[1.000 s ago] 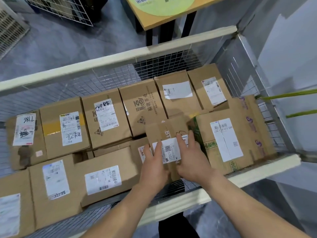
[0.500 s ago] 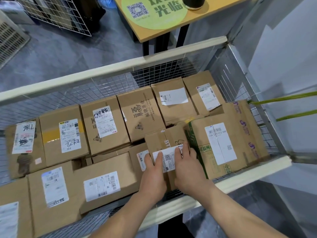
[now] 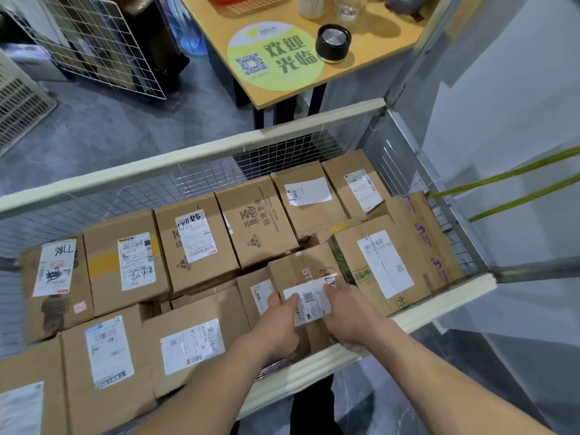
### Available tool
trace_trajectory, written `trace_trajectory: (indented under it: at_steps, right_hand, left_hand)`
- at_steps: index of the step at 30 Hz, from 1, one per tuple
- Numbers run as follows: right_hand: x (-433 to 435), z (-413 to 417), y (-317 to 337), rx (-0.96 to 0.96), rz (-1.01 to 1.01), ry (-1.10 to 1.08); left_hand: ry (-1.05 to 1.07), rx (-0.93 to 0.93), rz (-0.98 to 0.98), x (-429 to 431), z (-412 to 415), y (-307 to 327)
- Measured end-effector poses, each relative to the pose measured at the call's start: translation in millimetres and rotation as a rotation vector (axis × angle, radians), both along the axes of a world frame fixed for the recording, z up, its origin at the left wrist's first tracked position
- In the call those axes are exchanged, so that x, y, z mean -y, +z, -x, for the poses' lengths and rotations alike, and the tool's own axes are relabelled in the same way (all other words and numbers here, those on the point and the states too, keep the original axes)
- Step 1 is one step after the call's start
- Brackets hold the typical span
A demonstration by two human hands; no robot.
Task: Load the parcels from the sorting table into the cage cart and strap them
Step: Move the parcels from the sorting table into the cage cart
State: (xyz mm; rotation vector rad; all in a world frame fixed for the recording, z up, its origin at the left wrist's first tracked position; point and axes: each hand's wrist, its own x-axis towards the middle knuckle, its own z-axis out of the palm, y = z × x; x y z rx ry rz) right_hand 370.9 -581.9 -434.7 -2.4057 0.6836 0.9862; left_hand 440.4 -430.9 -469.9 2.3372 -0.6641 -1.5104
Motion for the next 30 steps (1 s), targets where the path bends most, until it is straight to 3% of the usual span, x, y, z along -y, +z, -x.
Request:
trace_trajectory:
  at_steps: [5,9,19,25,30]
  right_hand:
    - [4,9,45,0.160,0.058,-0.041]
    - [3,25,99,0.302,0.129,-0.173]
    - [-1,135,269,0.686,0.520,-0.570]
    - [3,251,354,0.777,0.852,-0.810]
    - [-5,363,399,0.767,1.077,-0.942]
  left_hand:
    - [-0.044,0.127,0.073,-4,-18,41]
    - [-0.137,0.351,0.149,3,-30,102]
    - [-0.520,0.810,0.876,100,14,301]
    - [-0.675,0.773,1.266,146,128,390]
    - [-0.802,0.719,1.443,165,230,437]
